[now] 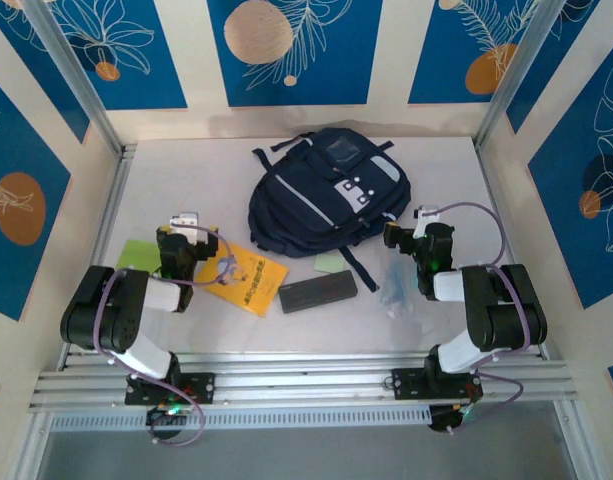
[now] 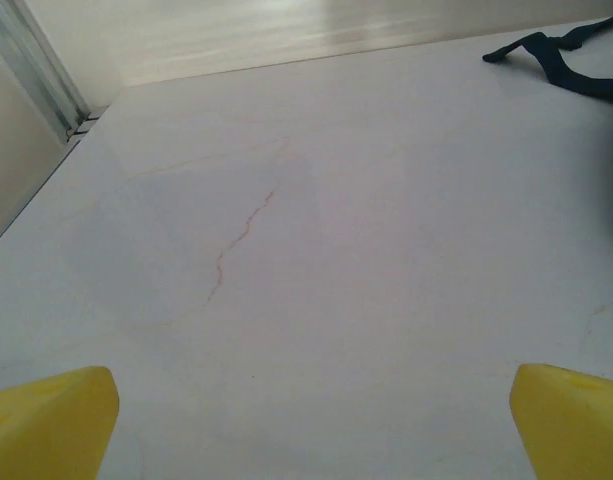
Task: Pack the student bag
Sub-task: Unzip the student bag at the top-center of the table.
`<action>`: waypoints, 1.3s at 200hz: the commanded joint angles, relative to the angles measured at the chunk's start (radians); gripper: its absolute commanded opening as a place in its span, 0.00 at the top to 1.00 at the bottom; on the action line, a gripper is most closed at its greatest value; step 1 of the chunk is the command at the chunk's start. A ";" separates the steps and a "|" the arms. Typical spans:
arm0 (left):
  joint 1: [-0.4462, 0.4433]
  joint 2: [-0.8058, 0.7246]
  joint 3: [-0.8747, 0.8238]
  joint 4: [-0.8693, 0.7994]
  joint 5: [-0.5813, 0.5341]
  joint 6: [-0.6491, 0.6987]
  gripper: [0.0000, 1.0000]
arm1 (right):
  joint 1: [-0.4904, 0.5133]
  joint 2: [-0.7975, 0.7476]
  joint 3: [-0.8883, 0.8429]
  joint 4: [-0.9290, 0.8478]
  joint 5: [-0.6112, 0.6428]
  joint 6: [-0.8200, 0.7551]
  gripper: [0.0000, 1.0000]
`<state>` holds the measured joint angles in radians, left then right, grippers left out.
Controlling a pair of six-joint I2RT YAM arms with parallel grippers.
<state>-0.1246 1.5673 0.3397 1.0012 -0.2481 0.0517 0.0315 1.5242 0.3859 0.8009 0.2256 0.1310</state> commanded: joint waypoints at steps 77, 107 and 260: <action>0.011 -0.001 0.016 -0.018 -0.008 -0.018 0.00 | -0.020 -0.003 0.018 0.027 -0.017 0.002 0.01; 0.013 -0.001 0.016 -0.020 -0.003 -0.019 0.00 | -0.020 -0.004 0.018 0.027 -0.016 0.002 0.01; -0.134 -0.287 0.370 -0.813 0.069 -0.432 0.00 | 0.061 -0.067 0.502 -0.953 -0.118 0.651 0.09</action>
<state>-0.1978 1.2690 0.6697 0.3702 -0.2359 -0.2127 0.0841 1.3964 0.8612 0.0307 0.2535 0.5617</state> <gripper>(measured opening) 0.999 0.934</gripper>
